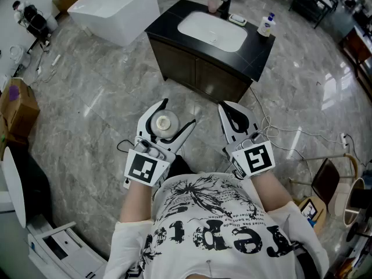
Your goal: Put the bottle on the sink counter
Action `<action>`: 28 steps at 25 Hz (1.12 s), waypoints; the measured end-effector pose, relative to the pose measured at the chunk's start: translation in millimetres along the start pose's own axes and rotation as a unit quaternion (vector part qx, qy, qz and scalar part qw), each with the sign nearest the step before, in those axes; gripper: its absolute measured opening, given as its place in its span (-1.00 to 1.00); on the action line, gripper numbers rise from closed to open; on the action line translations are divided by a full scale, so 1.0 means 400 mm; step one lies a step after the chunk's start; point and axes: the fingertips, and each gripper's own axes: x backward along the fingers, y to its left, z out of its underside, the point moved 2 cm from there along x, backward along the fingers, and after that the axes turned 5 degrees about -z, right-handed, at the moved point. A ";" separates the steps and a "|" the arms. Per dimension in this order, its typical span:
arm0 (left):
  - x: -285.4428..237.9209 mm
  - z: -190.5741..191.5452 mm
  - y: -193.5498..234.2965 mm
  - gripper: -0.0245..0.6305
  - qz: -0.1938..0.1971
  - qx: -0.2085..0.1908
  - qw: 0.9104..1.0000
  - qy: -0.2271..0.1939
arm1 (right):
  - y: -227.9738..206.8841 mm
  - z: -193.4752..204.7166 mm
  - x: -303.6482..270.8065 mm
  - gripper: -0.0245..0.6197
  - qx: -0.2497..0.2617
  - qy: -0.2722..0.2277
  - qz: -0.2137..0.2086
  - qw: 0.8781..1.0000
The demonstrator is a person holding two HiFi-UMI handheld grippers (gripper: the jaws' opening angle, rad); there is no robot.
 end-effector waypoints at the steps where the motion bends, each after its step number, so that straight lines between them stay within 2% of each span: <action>1: -0.002 -0.003 0.003 0.14 0.000 0.000 1.000 0.000 | 0.000 -0.002 -0.003 -0.89 0.000 0.000 0.000 1.000; 11: -0.039 0.000 0.042 0.14 0.006 0.003 1.000 -0.005 | -0.029 -0.001 -0.046 -0.89 -0.003 0.001 0.011 1.000; 16: -0.068 0.017 0.104 0.14 0.007 0.016 1.000 -0.007 | -0.049 0.018 -0.105 -0.88 -0.028 0.001 0.018 0.999; 21: -0.117 0.054 0.235 0.14 0.012 0.026 1.000 -0.006 | -0.083 0.045 -0.233 -0.88 -0.043 0.004 0.027 0.999; 28: -0.197 0.078 0.503 0.14 0.039 0.017 0.999 -0.013 | -0.119 0.042 -0.517 -0.88 -0.035 0.000 0.052 0.998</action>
